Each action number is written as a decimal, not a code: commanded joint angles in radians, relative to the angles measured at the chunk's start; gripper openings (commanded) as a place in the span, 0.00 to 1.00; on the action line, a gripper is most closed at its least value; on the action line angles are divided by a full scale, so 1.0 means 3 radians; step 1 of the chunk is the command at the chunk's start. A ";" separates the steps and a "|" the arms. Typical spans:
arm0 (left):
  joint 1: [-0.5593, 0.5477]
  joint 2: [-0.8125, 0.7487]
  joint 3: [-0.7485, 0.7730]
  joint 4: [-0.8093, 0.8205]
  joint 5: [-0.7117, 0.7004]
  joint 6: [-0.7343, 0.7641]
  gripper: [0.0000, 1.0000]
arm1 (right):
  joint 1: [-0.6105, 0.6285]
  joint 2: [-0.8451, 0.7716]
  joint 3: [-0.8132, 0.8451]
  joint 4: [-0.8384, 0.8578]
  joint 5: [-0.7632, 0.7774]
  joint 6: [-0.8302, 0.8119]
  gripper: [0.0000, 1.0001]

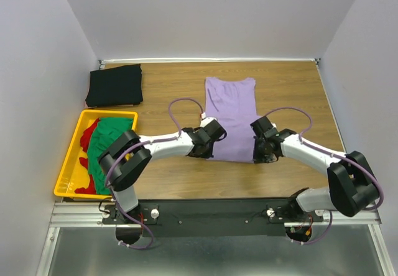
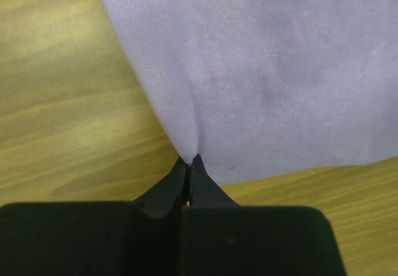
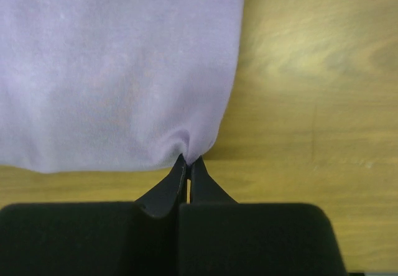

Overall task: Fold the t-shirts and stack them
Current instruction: Fold the tshirt

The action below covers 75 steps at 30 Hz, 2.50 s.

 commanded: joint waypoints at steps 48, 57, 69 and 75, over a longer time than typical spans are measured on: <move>0.2073 -0.1113 -0.0094 -0.0273 0.0686 0.1003 0.00 | 0.0424 0.2574 0.4677 -0.1588 -0.0252 -0.0836 0.01; 0.2134 -0.0612 -0.0105 0.0228 0.0758 0.0947 0.04 | 0.0260 0.2774 0.4300 -0.1077 -0.0073 -0.0754 0.02; 0.2129 -0.1510 -0.0431 0.0509 0.0517 0.0844 0.62 | 0.0097 0.1835 0.3329 -0.0464 0.0383 -0.0488 0.45; 0.2119 -0.2268 -0.1224 0.1224 0.1222 0.0451 0.46 | -0.0021 0.1205 0.2209 0.0967 -0.1489 -0.0637 0.43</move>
